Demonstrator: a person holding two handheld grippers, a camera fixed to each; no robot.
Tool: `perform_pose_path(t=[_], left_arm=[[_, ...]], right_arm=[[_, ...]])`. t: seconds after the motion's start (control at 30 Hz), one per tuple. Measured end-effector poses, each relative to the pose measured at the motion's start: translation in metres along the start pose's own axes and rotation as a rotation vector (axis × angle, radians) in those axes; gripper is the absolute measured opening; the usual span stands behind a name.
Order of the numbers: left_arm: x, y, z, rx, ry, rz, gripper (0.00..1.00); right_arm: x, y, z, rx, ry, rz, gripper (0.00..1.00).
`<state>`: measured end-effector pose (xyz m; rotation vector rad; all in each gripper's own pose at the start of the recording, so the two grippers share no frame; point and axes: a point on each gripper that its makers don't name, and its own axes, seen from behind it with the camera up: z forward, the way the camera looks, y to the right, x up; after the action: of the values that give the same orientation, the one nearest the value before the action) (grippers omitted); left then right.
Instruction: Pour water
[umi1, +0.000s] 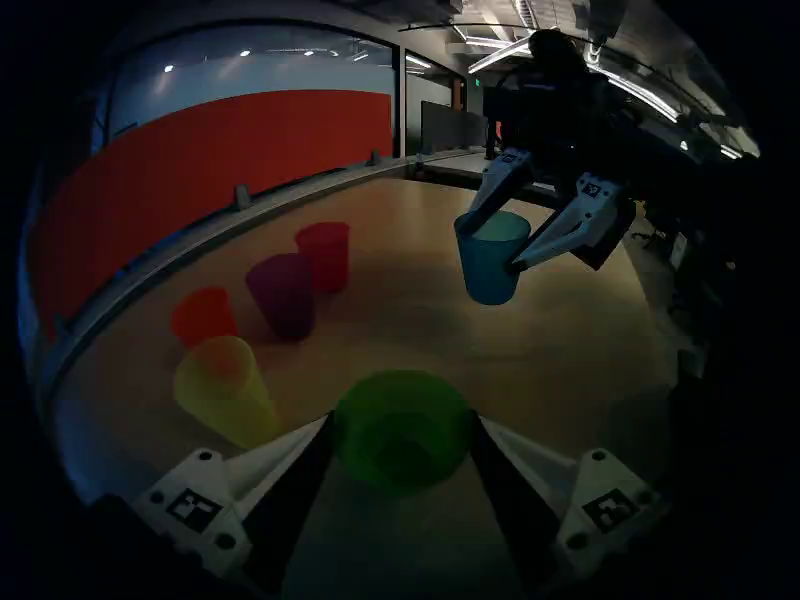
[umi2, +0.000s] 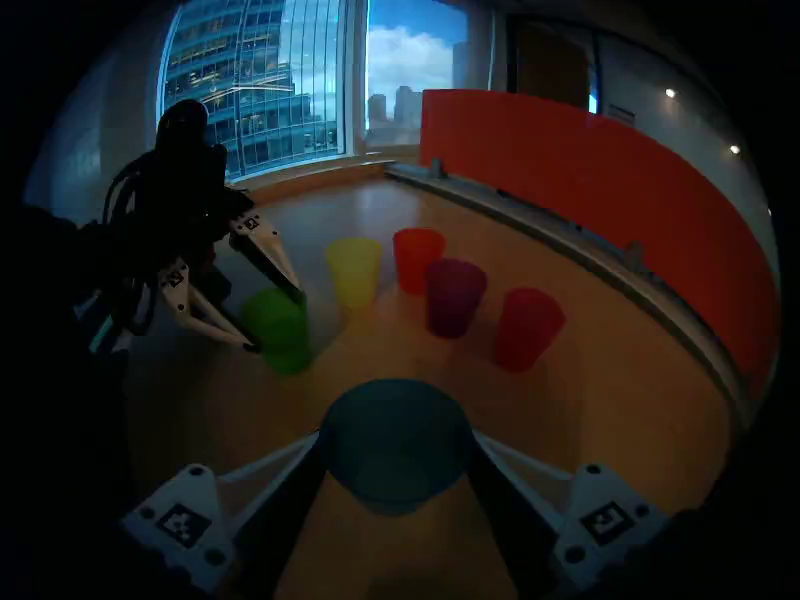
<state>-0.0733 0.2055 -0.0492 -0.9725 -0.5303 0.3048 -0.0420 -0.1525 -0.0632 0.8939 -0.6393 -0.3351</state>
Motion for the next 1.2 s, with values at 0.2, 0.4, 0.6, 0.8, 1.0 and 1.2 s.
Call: perform_pose_path(t=[0.2,0.4,0.6,0.8,1.0,1.2], left_arm=[[0.0,0.0,0.0,0.007,-0.006,0.01,0.92],[-0.003,0.003,0.0,0.002,-0.017,0.02,1.0],[-0.006,0.002,-0.001,0.011,-0.03,0.024,1.0],[-0.011,-0.003,-0.006,0.03,-0.032,-0.001,1.0],[-0.022,-0.007,-0.012,0.048,-0.048,-0.018,1.0],[-0.029,-0.009,-0.019,0.064,-0.048,-0.031,1.0]], right_arm=[[0.0,-0.001,0.0,-0.001,0.0,-0.003,0.93],[0.0,-0.002,0.0,-0.001,0.004,0.002,0.93],[-0.004,-0.002,0.001,-0.004,0.003,0.005,0.93],[-0.009,-0.002,0.005,-0.008,0.006,0.015,0.93],[-0.02,-0.002,0.011,-0.011,0.002,0.025,0.93],[-0.028,-0.006,0.02,-0.004,-0.005,0.03,0.93]])
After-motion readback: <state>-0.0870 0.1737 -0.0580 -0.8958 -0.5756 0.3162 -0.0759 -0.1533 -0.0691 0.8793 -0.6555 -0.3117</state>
